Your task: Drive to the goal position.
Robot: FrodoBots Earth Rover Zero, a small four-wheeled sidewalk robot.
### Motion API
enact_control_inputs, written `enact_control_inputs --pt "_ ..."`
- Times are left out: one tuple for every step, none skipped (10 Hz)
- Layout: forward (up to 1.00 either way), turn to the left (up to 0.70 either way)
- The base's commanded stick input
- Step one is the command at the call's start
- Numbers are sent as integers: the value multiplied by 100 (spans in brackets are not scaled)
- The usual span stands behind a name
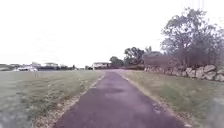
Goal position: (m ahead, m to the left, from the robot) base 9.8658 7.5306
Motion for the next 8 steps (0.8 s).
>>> enact_control_inputs --pt "85 0" --pt "85 0" --pt "85 0" --pt "85 0" --pt "85 0" --pt "85 0" --pt "85 0" --pt "85 0"
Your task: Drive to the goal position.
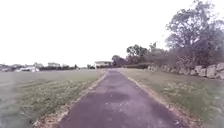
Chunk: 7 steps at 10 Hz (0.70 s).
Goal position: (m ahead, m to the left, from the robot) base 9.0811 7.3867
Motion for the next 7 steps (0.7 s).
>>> enact_control_inputs --pt "85 0" --pt "85 0" --pt "85 0" --pt "85 0" --pt "85 0" --pt "85 0" --pt "85 0"
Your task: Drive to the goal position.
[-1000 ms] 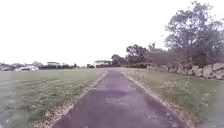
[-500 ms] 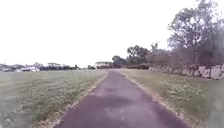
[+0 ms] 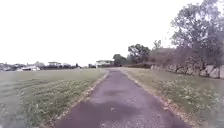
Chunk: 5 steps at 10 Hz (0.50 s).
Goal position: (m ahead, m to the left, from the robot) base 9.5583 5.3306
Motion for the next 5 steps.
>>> enact_control_inputs --pt "85 0" --pt "85 0" --pt "85 0" --pt "85 0" --pt "85 0"
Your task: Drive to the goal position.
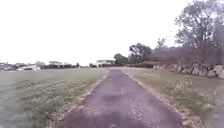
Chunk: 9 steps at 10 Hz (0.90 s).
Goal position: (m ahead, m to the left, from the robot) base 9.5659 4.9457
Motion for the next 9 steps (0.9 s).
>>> enact_control_inputs --pt "85 0" --pt "85 0" --pt "85 0" --pt "85 0" --pt "85 0" --pt "85 -33" --pt "85 -31" --pt "85 0" --pt "85 0"
